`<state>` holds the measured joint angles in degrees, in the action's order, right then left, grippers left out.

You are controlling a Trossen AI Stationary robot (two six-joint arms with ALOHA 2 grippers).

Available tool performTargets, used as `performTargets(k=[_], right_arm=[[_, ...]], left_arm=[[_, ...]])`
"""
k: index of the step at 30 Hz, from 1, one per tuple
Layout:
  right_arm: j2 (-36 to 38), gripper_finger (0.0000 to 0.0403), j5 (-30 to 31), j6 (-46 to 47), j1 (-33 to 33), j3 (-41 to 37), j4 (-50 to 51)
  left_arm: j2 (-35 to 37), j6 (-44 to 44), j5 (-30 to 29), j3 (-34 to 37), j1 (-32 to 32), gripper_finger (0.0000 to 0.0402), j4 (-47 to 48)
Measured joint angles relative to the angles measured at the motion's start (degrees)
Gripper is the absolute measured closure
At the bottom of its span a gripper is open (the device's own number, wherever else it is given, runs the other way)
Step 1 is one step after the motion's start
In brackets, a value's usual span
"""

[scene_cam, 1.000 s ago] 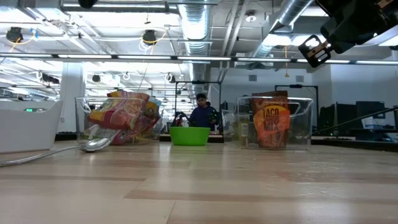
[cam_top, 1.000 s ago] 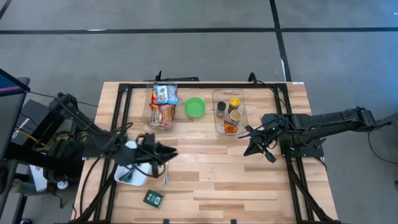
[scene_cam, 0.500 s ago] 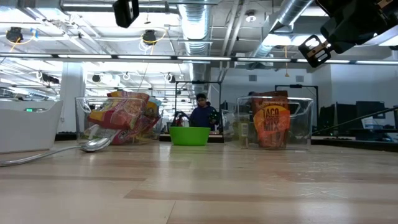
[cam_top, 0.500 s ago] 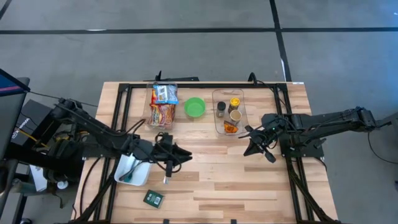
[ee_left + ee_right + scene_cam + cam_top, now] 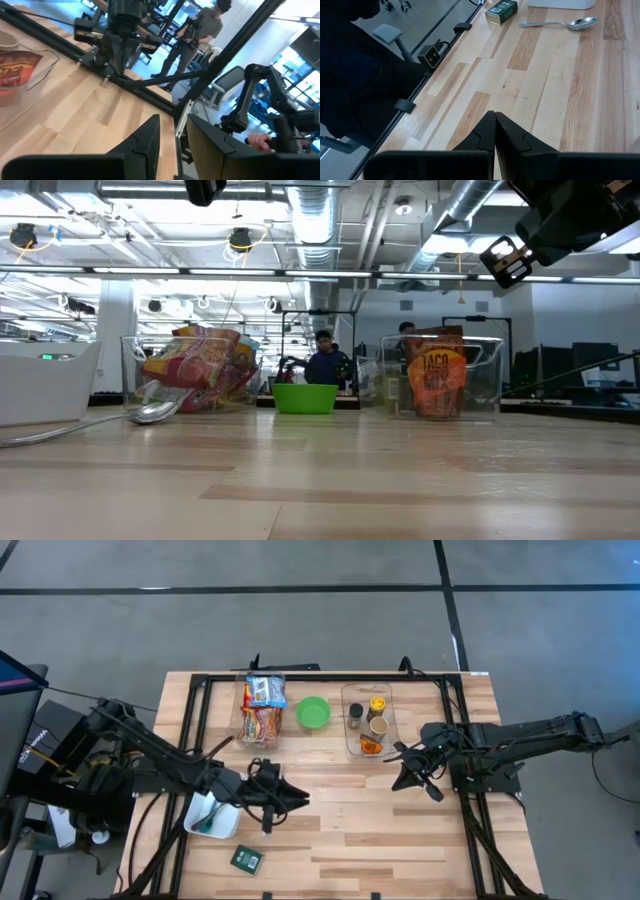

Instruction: Pick & Place Food Item

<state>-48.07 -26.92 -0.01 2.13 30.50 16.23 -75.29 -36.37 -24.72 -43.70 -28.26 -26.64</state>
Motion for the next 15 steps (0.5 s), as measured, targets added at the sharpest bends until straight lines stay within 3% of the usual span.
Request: performTargets(k=[10,15], right_arm=[[0.0,0.0403,0.0,0.0,0.0,0.0,0.0],[0.0,0.0403,0.0,0.0,0.0,0.0,0.0]], left_arm=[[-7.1,-0.5,4.3,-4.8,-1.3,0.0311,-1.3],[-11.0,-1.8,4.6,-8.6,-2.7,0.0333,-1.2]])
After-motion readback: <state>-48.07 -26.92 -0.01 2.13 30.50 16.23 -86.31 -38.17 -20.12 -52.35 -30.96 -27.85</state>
